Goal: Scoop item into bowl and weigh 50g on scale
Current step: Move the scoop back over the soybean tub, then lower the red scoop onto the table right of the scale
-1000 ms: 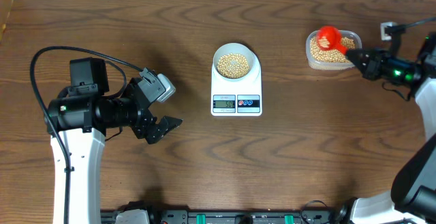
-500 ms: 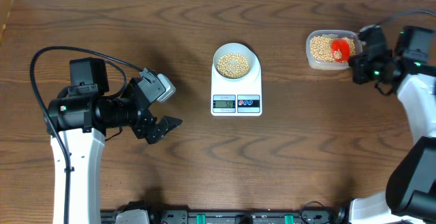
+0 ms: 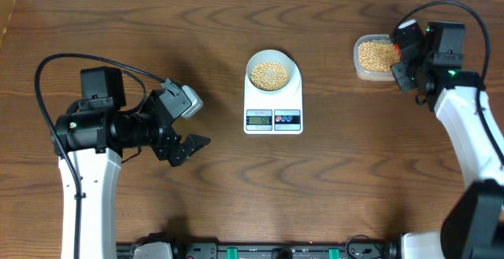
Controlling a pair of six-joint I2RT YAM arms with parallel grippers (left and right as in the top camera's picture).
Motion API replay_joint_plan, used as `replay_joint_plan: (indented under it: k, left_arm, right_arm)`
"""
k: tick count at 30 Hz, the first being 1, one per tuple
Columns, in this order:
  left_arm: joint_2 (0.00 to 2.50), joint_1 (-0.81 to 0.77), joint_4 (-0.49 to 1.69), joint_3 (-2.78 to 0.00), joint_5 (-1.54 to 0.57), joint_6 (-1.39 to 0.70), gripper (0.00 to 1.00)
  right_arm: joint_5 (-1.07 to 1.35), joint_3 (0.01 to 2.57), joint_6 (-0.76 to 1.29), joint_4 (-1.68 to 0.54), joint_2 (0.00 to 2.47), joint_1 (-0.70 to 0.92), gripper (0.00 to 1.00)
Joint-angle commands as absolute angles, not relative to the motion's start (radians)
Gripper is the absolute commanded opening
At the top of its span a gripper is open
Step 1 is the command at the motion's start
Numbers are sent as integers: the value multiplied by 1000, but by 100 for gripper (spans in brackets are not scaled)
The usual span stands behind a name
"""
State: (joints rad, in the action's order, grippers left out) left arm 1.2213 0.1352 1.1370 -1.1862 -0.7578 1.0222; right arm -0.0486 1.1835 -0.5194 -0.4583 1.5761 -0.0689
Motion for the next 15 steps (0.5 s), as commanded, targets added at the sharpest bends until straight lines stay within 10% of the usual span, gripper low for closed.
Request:
replay_joint_plan:
  k: [1, 15]
  left_arm:
    - [1215, 133, 1140, -1213, -774, 1035, 93]
    - [1215, 133, 1140, -1213, -774, 1035, 93]
  right_arm:
    - [12, 1197, -477, -489, 1476, -76, 1]
    - [691, 1191, -270, -1083, 1135, -428, 1]
